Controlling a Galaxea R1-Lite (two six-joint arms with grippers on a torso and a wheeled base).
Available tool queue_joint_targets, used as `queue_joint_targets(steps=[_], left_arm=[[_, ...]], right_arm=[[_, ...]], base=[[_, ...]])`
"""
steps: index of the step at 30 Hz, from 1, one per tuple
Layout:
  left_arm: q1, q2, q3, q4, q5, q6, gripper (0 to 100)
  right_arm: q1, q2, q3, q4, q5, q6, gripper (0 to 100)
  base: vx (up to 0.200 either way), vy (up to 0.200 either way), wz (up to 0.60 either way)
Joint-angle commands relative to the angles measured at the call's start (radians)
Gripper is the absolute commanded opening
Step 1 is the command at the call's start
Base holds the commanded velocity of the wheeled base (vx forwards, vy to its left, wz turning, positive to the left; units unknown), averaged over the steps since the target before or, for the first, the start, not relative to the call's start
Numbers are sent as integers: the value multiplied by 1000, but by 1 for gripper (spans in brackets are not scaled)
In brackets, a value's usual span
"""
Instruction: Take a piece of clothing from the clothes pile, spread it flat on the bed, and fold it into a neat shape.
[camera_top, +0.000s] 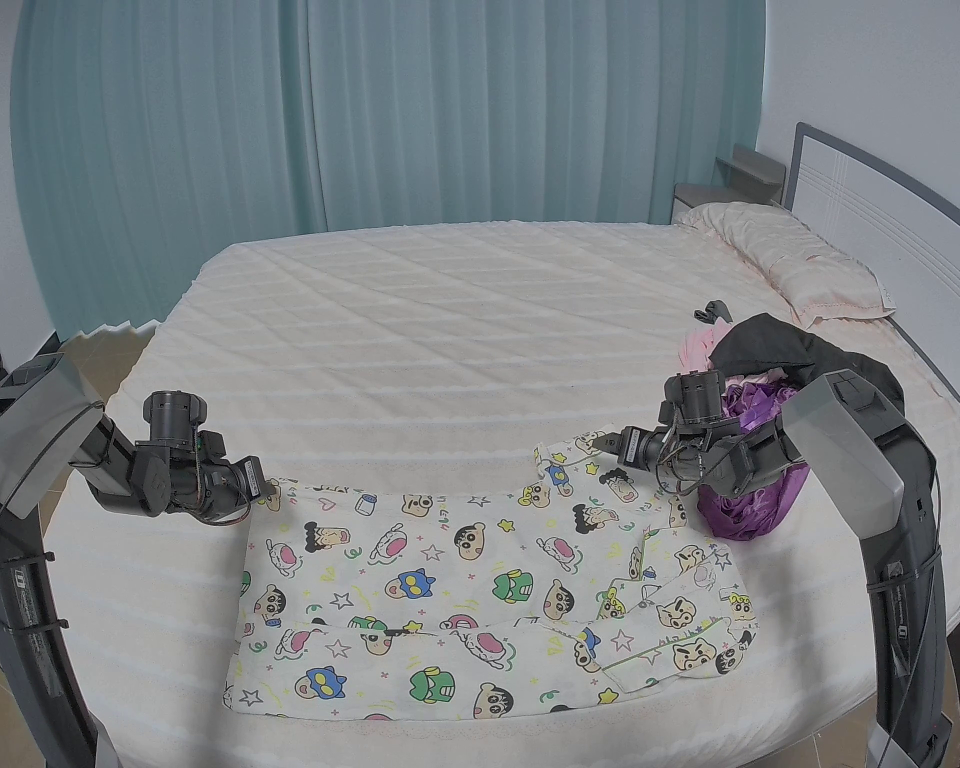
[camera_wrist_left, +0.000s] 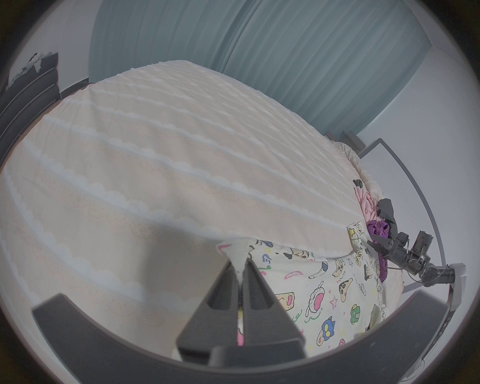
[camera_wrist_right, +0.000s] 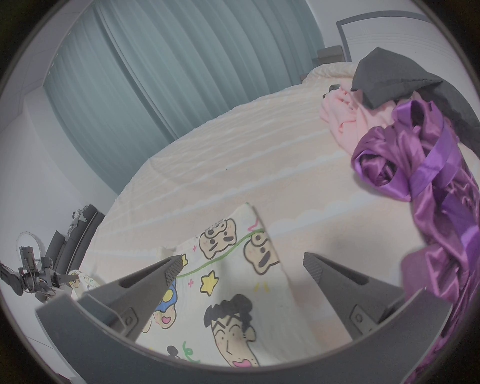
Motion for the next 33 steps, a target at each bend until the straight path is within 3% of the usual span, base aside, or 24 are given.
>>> queue_joint_targets(steps=[1, 5, 6, 26, 33], left_arm=[[0, 0, 3, -1, 0, 0, 0], [0, 0, 8, -1, 0, 0, 0], [-1, -2, 9, -1, 0, 0, 0], [0, -17, 4, -2, 3, 0, 0], [0, -19, -5, -10, 55, 0, 0]], right_arm=[[18, 43, -34, 5, 1, -1, 100], [20, 53, -45, 8, 1, -1, 100], [27, 60, -48, 16, -1, -1, 0], [-14, -18, -4, -19, 1, 10, 0], [-17, -39, 22, -87, -1, 10, 0]], base=[[0, 0, 0], [0, 0, 0], [0, 0, 0], [0, 0, 0], [0, 0, 0]])
